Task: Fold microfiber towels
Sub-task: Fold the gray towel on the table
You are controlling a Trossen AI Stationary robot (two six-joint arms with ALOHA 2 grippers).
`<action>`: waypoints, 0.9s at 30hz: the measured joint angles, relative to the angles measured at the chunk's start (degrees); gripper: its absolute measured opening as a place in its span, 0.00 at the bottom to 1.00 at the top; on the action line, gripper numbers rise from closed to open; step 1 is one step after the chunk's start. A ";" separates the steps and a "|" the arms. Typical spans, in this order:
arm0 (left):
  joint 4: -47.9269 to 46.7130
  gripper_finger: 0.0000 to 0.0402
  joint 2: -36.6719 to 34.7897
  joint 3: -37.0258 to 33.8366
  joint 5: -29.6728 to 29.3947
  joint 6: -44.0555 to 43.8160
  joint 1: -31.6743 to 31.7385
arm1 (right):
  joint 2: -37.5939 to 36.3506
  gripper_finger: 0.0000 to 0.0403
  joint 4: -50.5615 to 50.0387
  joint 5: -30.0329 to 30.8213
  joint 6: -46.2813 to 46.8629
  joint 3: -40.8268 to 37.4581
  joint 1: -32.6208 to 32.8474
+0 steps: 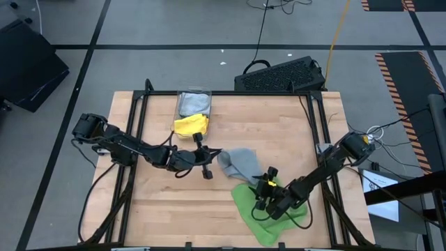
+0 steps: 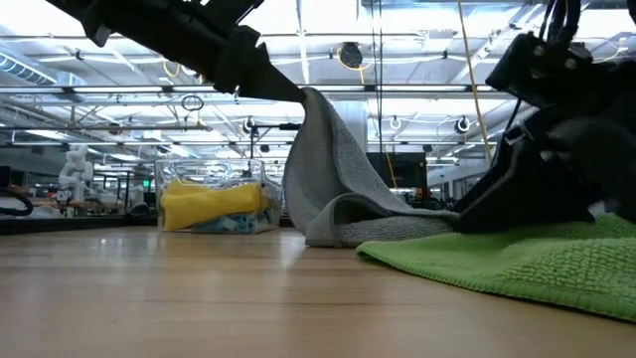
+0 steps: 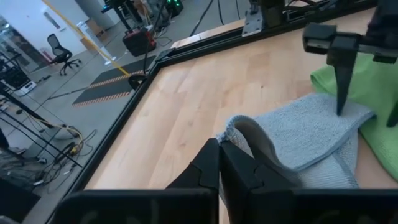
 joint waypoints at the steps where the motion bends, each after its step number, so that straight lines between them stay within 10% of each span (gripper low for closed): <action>1: 0.00 0.01 0.00 0.00 0.00 0.00 0.00 | 0.40 0.53 0.43 -0.28 -0.43 0.00 -0.10; 9: 0.00 0.01 0.00 0.00 0.02 -0.07 0.00 | 0.65 0.47 -2.77 -0.12 0.80 0.00 -0.22; 21: -0.02 0.02 0.02 0.00 0.02 -0.09 0.00 | -1.43 0.03 -5.22 -3.42 1.31 0.00 -0.22; 27: 0.02 0.01 0.02 0.00 0.04 -0.10 0.00 | -6.42 0.06 -7.29 -4.86 -0.86 0.00 -0.22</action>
